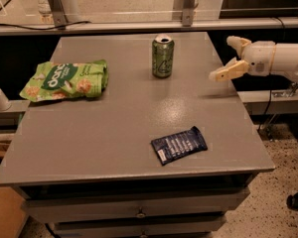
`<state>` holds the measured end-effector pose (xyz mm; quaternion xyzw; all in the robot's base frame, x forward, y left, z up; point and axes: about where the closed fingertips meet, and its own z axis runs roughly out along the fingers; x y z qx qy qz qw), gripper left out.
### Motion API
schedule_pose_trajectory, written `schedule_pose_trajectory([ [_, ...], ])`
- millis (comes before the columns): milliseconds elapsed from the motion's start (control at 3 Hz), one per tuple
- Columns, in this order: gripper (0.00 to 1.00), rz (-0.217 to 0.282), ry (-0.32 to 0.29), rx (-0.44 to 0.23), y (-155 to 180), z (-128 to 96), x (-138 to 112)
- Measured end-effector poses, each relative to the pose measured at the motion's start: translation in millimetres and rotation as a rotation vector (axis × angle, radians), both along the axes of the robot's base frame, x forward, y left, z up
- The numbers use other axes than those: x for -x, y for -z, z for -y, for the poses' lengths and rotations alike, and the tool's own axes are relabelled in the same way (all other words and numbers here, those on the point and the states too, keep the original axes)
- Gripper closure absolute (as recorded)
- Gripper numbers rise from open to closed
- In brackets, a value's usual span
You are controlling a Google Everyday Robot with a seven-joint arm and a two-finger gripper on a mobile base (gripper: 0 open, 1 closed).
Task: Place green can upright
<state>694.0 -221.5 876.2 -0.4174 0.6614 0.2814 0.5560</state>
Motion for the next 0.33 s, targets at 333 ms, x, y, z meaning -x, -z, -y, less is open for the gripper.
schedule_pose_trajectory([
  [333, 0.00, 0.000, 0.000, 0.000, 0.0, -0.1, 0.0],
])
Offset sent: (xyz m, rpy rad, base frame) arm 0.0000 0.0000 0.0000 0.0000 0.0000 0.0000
